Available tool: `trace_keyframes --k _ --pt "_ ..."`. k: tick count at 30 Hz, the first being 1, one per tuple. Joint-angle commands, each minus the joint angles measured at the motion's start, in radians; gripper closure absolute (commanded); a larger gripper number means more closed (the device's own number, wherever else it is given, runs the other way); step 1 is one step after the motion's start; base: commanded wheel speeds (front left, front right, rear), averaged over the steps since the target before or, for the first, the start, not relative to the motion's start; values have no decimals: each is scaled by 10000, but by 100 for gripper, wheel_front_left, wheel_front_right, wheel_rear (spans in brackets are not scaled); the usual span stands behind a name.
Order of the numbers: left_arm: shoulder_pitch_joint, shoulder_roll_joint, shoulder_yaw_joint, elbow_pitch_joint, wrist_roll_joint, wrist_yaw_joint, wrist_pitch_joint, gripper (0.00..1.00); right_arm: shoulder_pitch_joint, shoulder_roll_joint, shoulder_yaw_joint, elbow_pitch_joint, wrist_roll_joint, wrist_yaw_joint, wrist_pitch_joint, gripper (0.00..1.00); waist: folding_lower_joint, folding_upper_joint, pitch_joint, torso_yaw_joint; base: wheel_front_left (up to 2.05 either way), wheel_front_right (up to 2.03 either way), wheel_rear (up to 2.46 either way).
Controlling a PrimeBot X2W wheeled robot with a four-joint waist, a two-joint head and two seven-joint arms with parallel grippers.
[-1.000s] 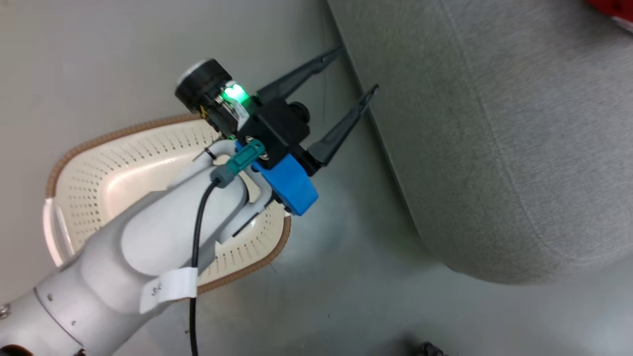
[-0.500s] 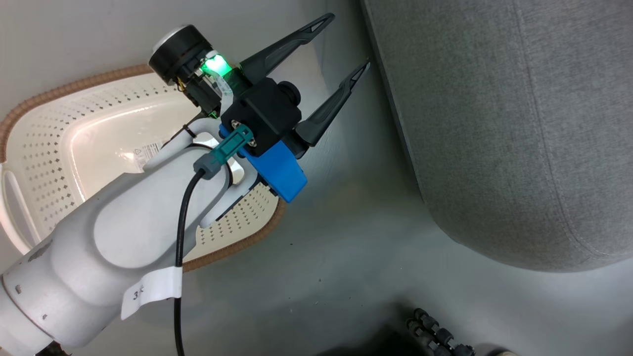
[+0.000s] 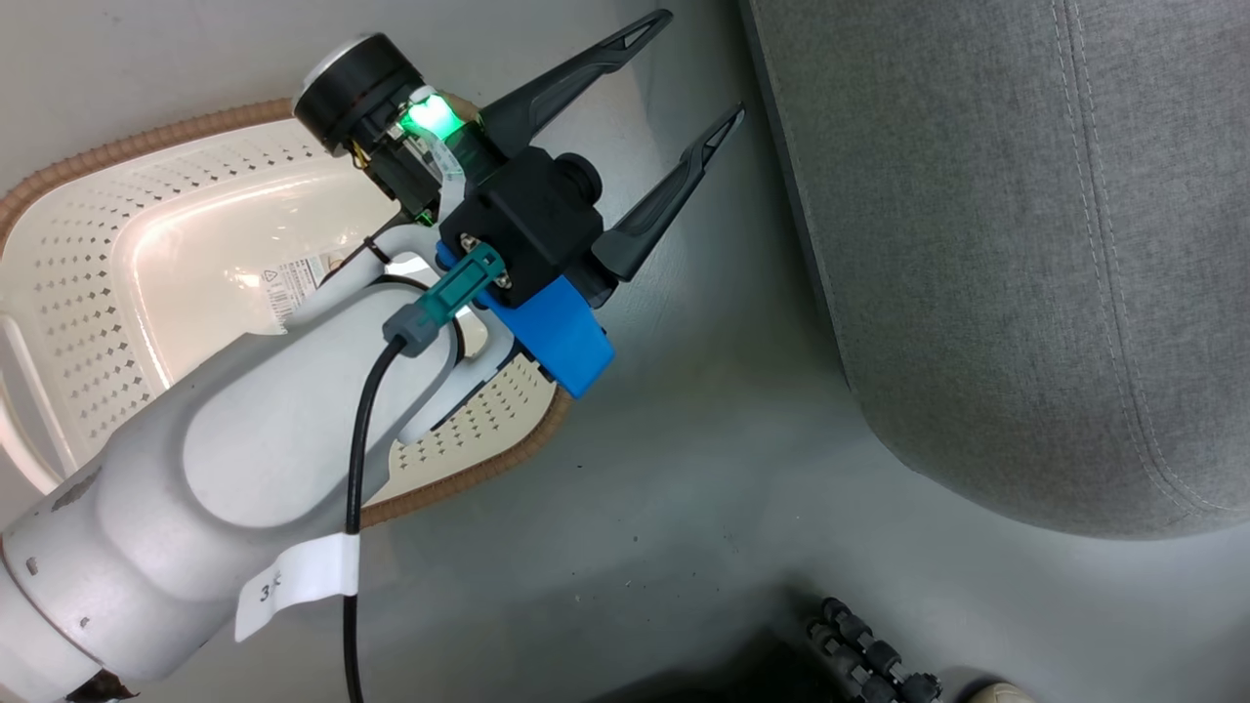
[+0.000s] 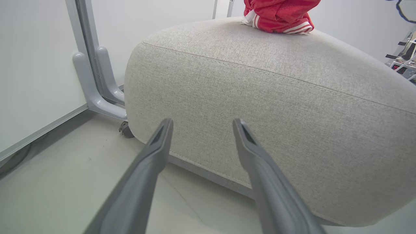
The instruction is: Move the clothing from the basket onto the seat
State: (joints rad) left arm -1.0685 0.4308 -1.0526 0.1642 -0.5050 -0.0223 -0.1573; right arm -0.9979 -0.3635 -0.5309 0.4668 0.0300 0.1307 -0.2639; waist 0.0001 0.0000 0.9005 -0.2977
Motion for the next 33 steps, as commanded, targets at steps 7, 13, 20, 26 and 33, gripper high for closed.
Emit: trace_keyframes --k 7,13,20,26,33 --pt "-145 -75 -65 130 -59 49 -131 0 421 579 -272 200 -310 1 -6 52 -1 0 -168 59 0 0 0" --pt "195 -248 -110 365 -174 84 -418 0 1333 693 -401 -378 -158 1 -5 0 -1 0 -758 119 0 0 0" --pt "829 -539 25 858 -486 171 -872 0 3136 1015 -115 -1282 -102 1 -6 0 -1 0 -2078 191 0 0 0" --pt "1745 -756 741 1173 -823 448 -1080 0 4278 1297 853 -2106 -3 1 -5 0 -1 0 -3438 391 0 0 0" --pt "3247 -1019 3013 540 -261 833 -1087 0 4947 1537 2514 -2672 56 1 -6 0 -1 0 -4719 1078 0 0 0"
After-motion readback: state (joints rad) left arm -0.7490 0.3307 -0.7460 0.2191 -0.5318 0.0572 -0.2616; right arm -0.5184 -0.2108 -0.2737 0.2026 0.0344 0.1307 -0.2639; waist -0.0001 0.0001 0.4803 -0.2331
